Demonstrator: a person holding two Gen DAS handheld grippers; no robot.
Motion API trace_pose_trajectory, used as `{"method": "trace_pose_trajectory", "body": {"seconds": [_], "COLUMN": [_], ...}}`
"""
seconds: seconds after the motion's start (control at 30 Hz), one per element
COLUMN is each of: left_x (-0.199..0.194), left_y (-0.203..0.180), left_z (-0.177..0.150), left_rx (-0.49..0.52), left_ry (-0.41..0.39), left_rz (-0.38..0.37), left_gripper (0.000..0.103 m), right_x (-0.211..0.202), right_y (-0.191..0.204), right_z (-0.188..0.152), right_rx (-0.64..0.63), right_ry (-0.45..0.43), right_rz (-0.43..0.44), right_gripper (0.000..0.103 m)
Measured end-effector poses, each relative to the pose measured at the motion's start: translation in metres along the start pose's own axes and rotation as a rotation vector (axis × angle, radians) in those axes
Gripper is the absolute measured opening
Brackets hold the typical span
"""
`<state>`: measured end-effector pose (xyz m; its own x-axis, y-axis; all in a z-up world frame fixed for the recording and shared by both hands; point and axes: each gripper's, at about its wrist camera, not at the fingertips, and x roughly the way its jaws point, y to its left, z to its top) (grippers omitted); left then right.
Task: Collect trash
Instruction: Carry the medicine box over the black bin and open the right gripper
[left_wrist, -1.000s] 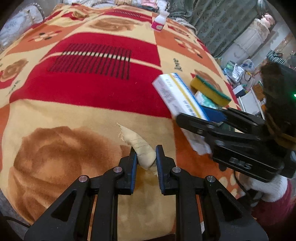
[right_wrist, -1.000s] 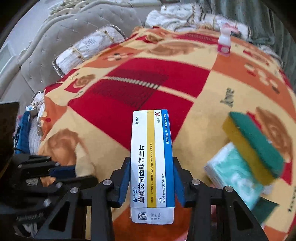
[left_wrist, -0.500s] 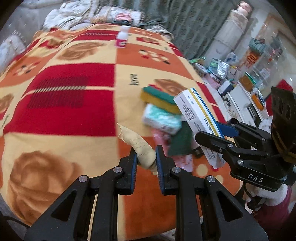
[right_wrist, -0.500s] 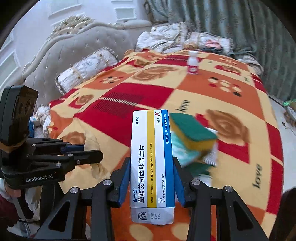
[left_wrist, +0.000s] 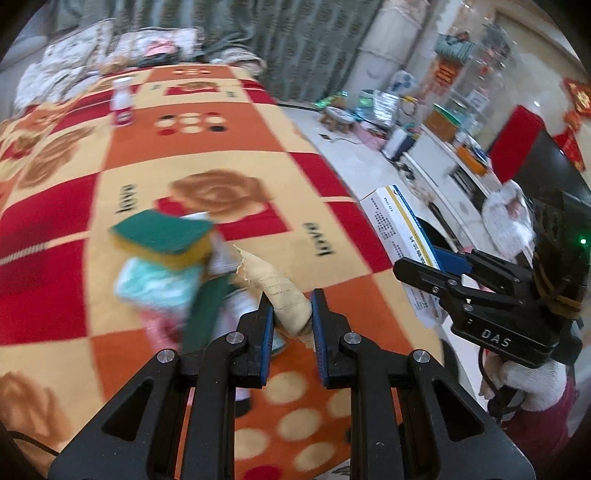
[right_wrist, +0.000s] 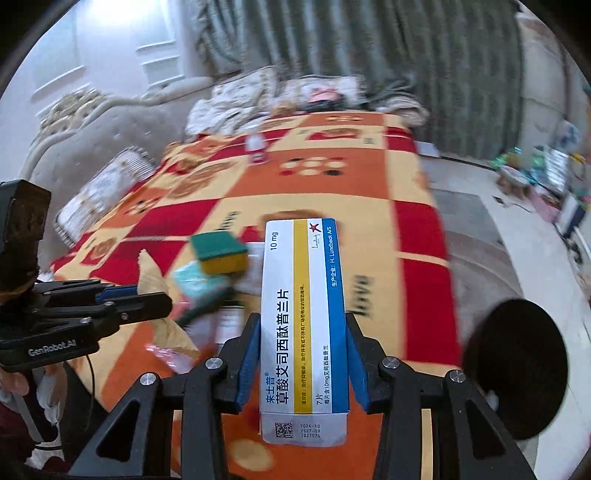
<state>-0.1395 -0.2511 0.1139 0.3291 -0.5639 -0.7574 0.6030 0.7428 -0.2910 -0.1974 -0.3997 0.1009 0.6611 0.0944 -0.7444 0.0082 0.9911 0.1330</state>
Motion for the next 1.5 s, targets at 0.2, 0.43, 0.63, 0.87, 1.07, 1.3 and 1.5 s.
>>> {"method": "trace_pose_trajectory", "body": {"seconds": [0.2, 0.43, 0.63, 0.87, 1.07, 1.3, 1.5], "left_x": [0.039, 0.085, 0.121, 0.149, 0.165, 0.166, 0.153], "left_y": [-0.055, -0.100, -0.125, -0.148, -0.169, -0.169, -0.155], "left_z": [0.020, 0.039, 0.050, 0.058, 0.060, 0.060, 0.056], "left_rx": [0.054, 0.084, 0.091, 0.085, 0.100, 0.086, 0.075], "left_ry": [0.041, 0.084, 0.121, 0.152, 0.160, 0.157, 0.151], "left_rz": [-0.080, -0.132, -0.162, -0.213, -0.254, -0.266, -0.199], "left_gripper": [0.017, 0.017, 0.017, 0.017, 0.023, 0.054, 0.054], "right_x": [-0.019, -0.021, -0.014, -0.009, -0.010, -0.010, -0.008], "right_y": [-0.068, -0.138, -0.180, -0.212, -0.232, -0.250, -0.242], "right_z": [-0.014, -0.034, -0.050, -0.061, -0.067, -0.074, -0.076], "right_rx": [0.111, 0.226, 0.294, 0.356, 0.404, 0.464, 0.455], "right_ry": [-0.012, 0.018, 0.047, 0.066, 0.070, 0.080, 0.092], "right_rz": [-0.112, -0.199, -0.229, -0.247, -0.267, -0.293, -0.277], "right_gripper": [0.041, 0.041, 0.041, 0.041, 0.041, 0.047, 0.047]}}
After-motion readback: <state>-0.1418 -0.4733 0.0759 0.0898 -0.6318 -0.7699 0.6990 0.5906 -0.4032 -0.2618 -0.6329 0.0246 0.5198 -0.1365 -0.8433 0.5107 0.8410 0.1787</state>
